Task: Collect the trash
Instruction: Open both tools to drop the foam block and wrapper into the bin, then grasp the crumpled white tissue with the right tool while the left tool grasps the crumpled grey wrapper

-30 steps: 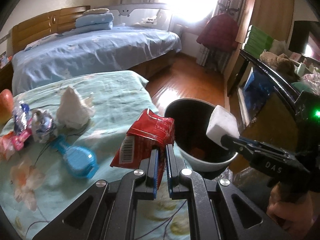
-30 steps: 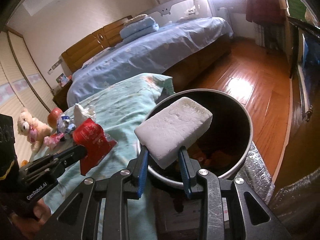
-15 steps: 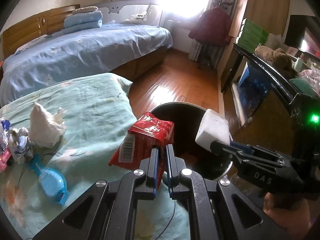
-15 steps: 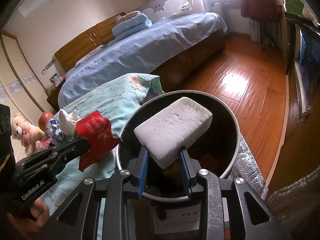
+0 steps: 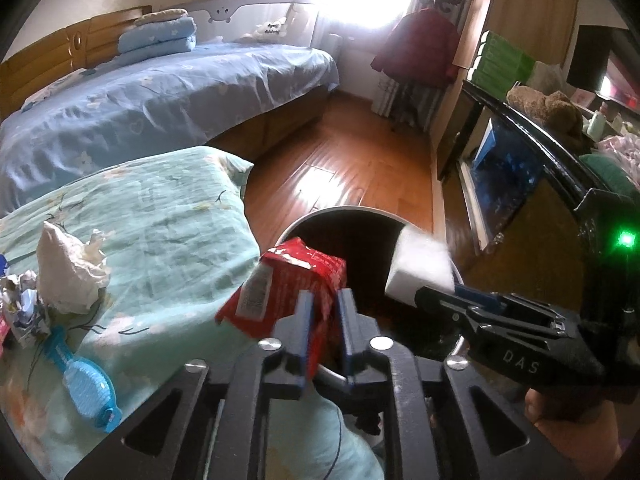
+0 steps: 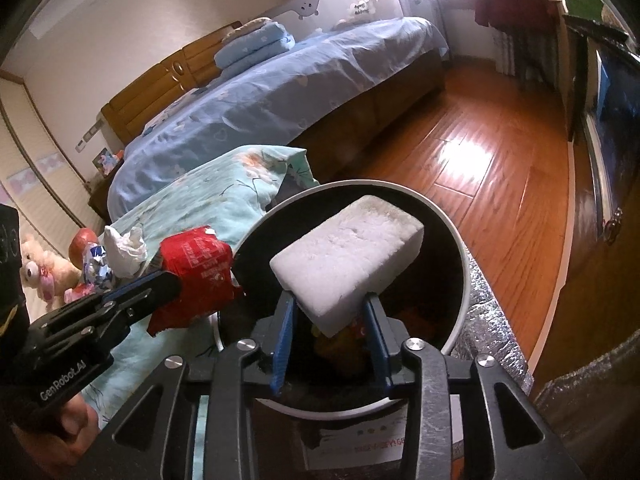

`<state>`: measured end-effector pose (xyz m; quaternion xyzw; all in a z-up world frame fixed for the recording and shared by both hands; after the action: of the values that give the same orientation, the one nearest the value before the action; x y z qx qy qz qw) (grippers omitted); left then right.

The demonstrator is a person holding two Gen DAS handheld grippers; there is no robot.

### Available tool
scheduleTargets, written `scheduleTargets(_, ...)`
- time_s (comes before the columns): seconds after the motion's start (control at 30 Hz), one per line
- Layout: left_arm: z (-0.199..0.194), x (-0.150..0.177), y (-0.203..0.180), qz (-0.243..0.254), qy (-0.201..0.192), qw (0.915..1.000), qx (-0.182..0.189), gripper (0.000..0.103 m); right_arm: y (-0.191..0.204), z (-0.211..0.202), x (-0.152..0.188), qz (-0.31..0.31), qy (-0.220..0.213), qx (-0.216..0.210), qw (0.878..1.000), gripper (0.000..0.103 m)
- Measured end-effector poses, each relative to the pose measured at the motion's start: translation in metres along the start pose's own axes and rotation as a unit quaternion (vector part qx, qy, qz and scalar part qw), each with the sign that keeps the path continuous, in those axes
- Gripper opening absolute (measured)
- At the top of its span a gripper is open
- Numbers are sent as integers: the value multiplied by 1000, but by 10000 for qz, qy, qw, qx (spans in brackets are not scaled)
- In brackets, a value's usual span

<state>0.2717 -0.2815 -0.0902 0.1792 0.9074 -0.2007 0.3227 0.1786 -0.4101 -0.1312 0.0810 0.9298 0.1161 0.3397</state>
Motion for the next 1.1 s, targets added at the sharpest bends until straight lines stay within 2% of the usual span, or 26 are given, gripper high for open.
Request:
scheduleTargets(0.03, -1, -1, 1, -4, -29, 10000, -21, 25, -1, -1, 0, 11, 1, 0, 10000, 40)
scheduleTargets(0.1, -5, 0, 3, -41, -89, 9999, -48, 41, -2, -2, 0, 26, -9, 1, 10000, 54)
scheduleTargets(0.23, -14, 7, 11, -151, -156, 9997, -104, 44, -2, -6, 2, 60, -58, -16, 10000, 59)
scheduleTargets(0.37, -29, 20, 23, -269, -232, 9991, -227, 50, 6, -12, 5, 90, -146, -96, 9998, 70)
scheduleTargets(0.5, -46, 33, 37, -411, -291, 9982, -335, 50, 20, -15, 9, 75, -208, -206, 9995, 78)
scheduleTargets(0.7, -76, 54, 60, -639, -389, 9956, -561, 51, 52, -14, 19, 27, -258, -500, 9984, 79)
scheduleTargets(0.87, -100, 74, 84, -860, -433, 9923, -785, 51, 83, -10, 25, -223, -312, -582, 9976, 79)
scheduleTargets(1.1, -124, 87, 120, -1193, -465, 9860, -1071, 51, 121, -3, 29, -461, -345, -800, 9951, 79)
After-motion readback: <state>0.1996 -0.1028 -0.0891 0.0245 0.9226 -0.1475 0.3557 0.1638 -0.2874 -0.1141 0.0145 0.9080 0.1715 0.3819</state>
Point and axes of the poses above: each gripper's, at about its wrist camera, not at the fingertips, and z roughly the way its jaws point, y to its left, x to its underside, the point moved 6 cm from there along z, roughly the way its jaws point, and after that the axes turned 4 degrees about -z, right-handed, at the moved point
